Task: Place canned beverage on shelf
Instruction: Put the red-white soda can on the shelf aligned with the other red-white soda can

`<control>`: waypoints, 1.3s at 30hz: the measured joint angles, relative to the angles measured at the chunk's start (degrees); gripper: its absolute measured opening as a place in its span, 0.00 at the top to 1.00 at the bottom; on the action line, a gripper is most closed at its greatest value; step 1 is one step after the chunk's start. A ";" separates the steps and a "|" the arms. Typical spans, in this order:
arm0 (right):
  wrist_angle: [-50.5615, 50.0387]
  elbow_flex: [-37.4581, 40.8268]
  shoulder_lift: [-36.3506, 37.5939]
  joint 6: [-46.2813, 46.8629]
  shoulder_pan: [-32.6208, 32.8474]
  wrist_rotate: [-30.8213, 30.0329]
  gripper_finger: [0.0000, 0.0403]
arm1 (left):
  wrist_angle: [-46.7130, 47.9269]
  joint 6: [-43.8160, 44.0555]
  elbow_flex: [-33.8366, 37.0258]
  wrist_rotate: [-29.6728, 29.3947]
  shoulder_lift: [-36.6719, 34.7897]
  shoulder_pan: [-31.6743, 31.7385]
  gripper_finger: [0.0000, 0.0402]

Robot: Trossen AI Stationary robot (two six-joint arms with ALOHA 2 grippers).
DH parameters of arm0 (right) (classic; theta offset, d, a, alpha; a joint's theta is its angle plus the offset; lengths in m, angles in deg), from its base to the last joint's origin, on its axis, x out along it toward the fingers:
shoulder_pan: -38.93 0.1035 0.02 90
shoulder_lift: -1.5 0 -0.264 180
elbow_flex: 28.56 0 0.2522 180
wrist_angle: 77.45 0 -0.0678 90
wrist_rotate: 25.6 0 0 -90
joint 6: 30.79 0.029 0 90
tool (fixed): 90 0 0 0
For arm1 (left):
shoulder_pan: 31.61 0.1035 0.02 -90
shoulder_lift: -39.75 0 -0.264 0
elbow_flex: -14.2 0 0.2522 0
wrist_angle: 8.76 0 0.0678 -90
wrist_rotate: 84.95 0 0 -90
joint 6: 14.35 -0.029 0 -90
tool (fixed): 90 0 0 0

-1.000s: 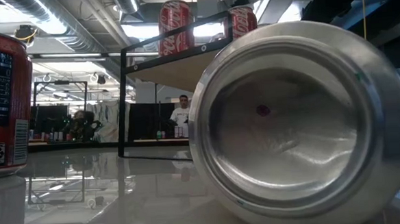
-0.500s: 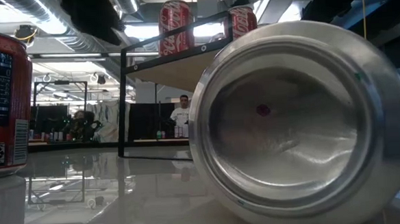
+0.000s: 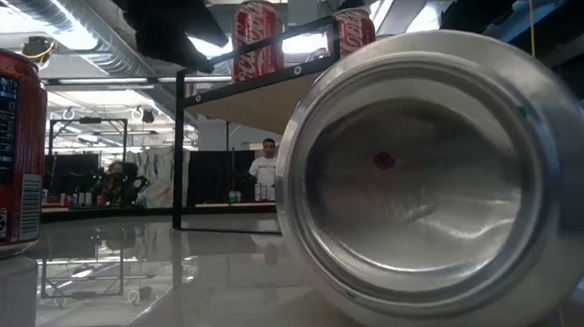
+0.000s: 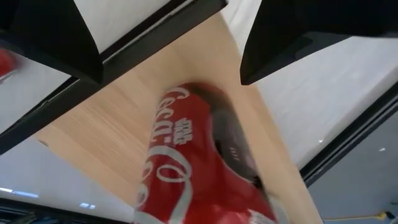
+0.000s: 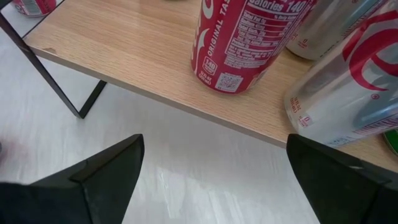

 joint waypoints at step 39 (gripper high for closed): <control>-0.02 0.00 -0.02 -0.02 0.00 0.00 0.04 | -15.26 -9.14 0.04 1.36 7.72 10.12 0.09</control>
